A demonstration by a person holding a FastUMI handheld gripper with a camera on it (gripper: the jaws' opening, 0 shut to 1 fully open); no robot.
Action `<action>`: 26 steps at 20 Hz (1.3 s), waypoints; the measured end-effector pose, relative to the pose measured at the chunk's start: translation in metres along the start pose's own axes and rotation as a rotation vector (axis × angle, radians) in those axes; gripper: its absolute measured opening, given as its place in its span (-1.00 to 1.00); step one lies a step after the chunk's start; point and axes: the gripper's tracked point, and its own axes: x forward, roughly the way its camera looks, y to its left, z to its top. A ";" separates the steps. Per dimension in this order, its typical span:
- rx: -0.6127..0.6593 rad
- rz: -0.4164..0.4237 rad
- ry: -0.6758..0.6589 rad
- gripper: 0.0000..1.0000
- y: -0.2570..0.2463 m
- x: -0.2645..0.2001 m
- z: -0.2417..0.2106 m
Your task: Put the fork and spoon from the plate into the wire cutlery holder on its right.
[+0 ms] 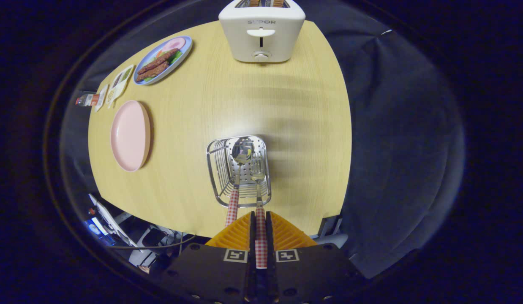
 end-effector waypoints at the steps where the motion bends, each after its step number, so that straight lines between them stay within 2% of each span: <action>1: 0.007 0.000 -0.007 -0.81 0.001 0.000 0.003; 7: 0.001 0.004 -0.089 -0.78 0.010 -0.011 0.016; 17: 0.022 0.060 -0.212 -0.75 0.058 -0.030 0.010; 19: 0.019 0.075 -0.256 -0.69 0.077 -0.036 0.008; 22: -0.002 0.074 -0.334 -0.44 0.105 -0.046 0.007; 25: -0.001 0.072 -0.429 -0.37 0.133 -0.054 0.010; 26: -0.005 0.078 -0.460 -0.29 0.144 -0.060 0.010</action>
